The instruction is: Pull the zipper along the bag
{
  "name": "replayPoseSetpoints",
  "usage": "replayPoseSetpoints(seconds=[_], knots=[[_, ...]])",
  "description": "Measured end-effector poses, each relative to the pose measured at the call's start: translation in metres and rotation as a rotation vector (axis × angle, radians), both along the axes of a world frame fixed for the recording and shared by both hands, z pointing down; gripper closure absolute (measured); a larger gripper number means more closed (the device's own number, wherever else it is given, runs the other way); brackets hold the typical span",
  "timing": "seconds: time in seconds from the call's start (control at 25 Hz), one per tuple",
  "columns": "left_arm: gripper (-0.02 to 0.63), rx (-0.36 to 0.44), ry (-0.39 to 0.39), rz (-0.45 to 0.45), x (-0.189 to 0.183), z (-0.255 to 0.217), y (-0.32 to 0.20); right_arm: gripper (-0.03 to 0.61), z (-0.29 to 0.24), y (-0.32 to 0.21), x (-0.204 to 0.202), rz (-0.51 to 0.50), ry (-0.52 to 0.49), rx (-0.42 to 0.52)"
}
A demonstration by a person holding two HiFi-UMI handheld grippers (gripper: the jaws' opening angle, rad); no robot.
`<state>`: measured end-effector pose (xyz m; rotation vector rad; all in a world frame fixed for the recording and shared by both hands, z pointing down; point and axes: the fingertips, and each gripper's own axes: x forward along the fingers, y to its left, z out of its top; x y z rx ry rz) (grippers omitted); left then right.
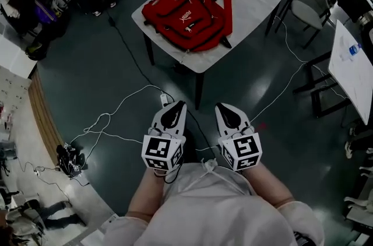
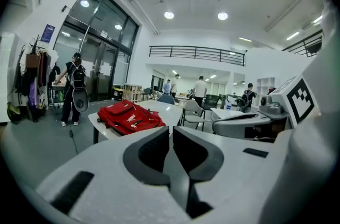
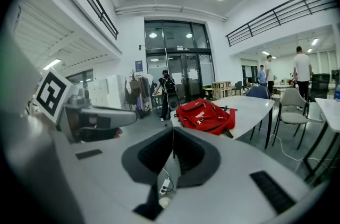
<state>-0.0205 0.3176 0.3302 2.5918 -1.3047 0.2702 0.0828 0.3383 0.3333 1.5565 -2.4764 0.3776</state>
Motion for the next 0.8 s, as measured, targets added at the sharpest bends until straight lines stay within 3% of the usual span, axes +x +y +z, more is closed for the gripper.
replayPoseSetpoints(seconds=[0.48,0.8], knots=[[0.577,-0.042,0.014,0.183,-0.042,0.003,-0.202,0.552,0.011,-0.175,-0.050,0.195,0.006,-0.090],[0.577,-0.134,-0.014,0.321,-0.060,0.022,-0.269,0.552,0.015,-0.239,-0.075,0.276,0.023,-0.187]])
